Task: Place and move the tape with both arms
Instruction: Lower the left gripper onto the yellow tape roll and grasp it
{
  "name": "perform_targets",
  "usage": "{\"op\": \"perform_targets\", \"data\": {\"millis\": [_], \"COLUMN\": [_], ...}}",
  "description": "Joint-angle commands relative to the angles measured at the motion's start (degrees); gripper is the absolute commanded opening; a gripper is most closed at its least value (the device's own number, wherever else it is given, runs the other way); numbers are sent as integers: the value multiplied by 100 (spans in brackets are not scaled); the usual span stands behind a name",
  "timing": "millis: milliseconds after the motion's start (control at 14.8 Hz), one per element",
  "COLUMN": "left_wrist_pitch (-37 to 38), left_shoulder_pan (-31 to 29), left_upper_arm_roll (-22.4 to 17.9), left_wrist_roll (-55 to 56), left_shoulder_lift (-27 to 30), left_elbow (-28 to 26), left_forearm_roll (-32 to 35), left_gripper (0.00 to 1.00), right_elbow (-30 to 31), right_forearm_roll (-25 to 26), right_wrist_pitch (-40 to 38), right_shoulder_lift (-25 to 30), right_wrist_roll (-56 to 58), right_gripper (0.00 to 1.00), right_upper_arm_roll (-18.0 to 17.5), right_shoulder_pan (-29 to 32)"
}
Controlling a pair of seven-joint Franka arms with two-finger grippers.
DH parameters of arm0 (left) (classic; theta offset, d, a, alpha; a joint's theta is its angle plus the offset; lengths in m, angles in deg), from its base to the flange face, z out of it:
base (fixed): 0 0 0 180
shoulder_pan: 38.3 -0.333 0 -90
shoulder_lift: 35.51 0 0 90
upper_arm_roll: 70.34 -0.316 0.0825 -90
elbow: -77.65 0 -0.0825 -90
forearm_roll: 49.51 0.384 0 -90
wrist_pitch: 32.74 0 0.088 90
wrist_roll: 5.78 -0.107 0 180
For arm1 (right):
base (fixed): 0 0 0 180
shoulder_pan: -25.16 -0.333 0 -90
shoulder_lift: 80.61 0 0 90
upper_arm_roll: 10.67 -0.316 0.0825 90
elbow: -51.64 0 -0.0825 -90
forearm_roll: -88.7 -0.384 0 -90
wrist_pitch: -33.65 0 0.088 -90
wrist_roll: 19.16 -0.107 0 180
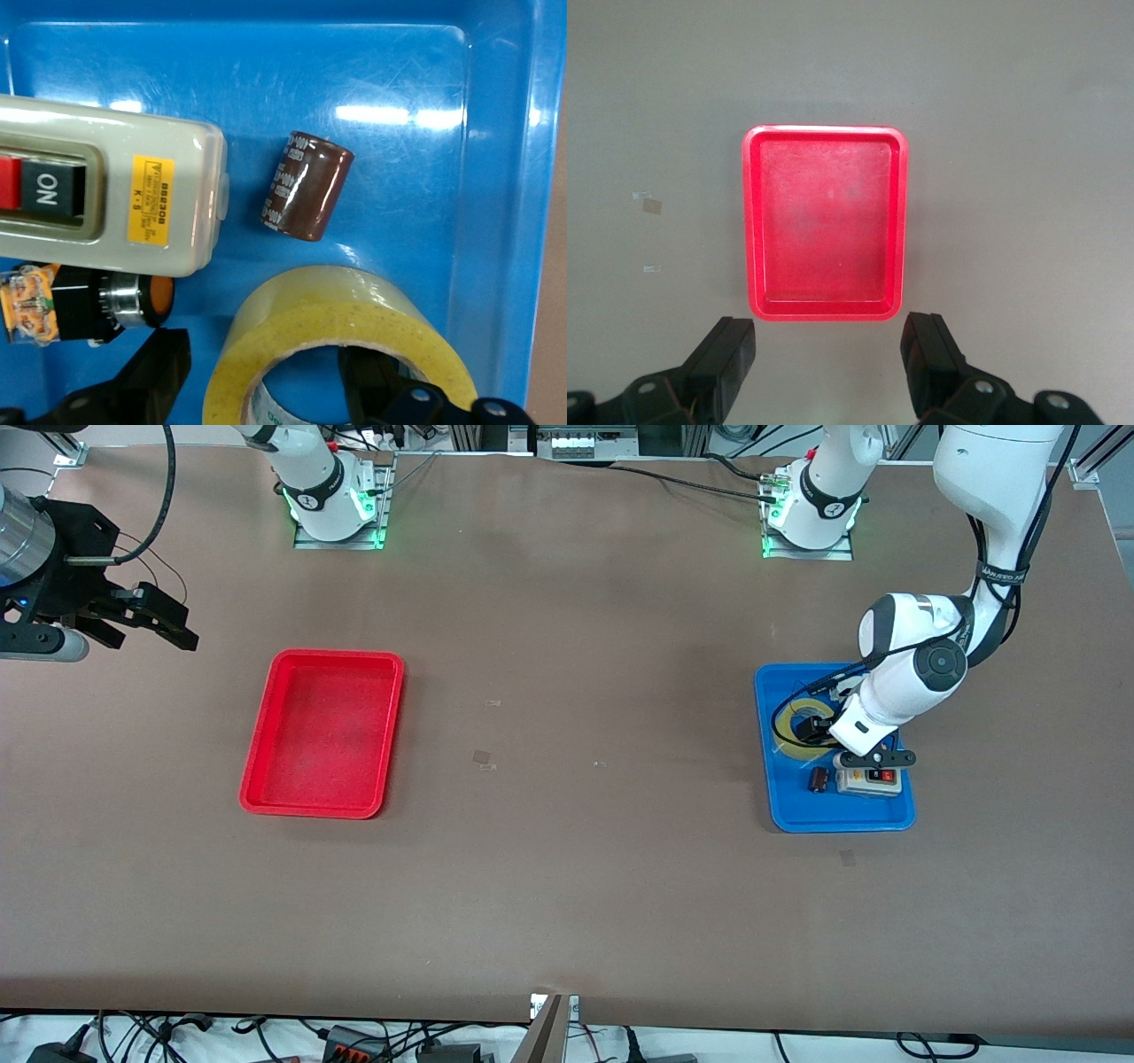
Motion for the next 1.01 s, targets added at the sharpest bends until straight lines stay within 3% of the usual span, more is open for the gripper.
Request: {"op": "perform_targets", "data": {"millis": [0,68,338,541,743,946], "left_wrist_pitch": [65,65,109,546,1740,2243], "left_shoulder_pan": [-11,-11,-11,-20,-29,-20], "left_upper_arm_roll": [0,0,0,0,-9,43], "left_wrist_roll": [-95,-103,-103,-86,-77,2], "left_shoulder_lift": [84,84,111,373,699,1155], "left_elbow": [35,35,61,218,728,791], "left_forearm_roll": [-27,-27,-27,-27,-36,-36], "left_gripper": [56,40,4,0,0,0], "right_elbow": [-78,-78,-78,-78,-78,-87], "right_forearm_roll": [-3,-3,-38,-38,-30,-12], "right_wrist_pitch": [-26,-52,-43,-35,-17,-8], "right_shoulder_lift": [-4,-4,-30,-30,-39,-39], "right_wrist_roll": [69,69,78,78,78,69], "right_gripper": [99,99,99,99,99,99], "right_upper_arm_roll": [3,3,21,29,38,38], "right_shoulder_pan": [12,12,21,30,30,30]}}
